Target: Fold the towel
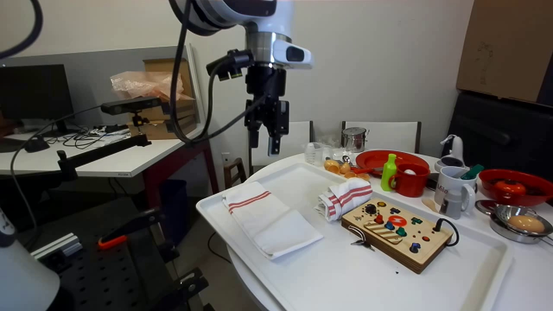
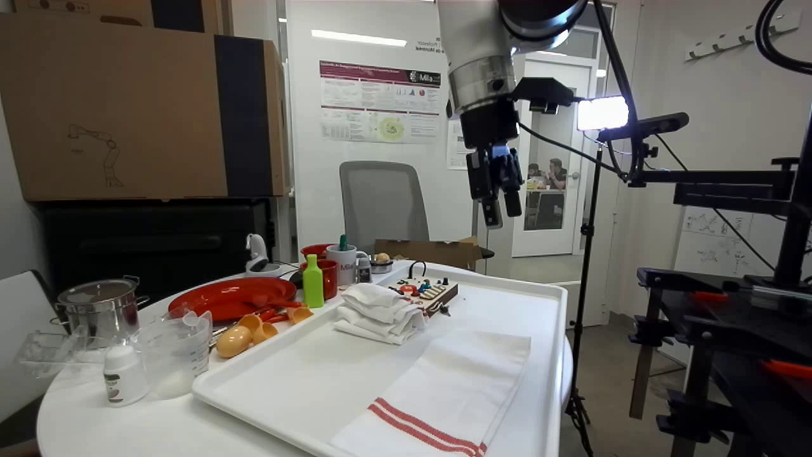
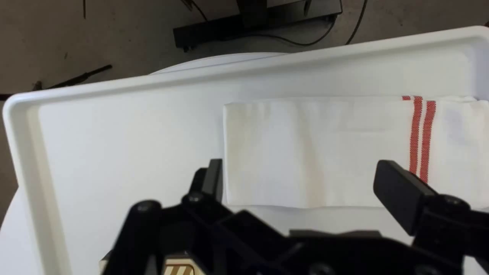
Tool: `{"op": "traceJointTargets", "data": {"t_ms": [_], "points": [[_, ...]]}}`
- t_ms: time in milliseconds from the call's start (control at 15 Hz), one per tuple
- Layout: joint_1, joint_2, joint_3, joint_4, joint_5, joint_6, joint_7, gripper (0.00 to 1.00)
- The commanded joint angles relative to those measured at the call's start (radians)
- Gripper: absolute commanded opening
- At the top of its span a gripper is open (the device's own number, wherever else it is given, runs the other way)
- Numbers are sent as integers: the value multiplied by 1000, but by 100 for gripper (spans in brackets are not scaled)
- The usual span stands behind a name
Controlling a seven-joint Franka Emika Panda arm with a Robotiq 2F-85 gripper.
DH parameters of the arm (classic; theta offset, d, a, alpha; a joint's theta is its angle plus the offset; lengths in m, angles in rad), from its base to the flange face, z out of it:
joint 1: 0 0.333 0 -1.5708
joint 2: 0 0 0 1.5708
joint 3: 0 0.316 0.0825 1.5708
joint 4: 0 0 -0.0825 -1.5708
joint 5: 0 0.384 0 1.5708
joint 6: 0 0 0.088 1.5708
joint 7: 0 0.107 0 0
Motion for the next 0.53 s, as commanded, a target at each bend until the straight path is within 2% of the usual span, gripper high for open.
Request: {"op": "traceJointTargets", "data": {"t_ms": [0,67,133,467], "points": [[-19,125,-28,65,113,22,-104,100],[-25,149,-30,75,137,24,-140,100],[-26,177,-40,86,114,26,-158,100],[-6,294,-95,169,-49,-20,-190,100]]}}
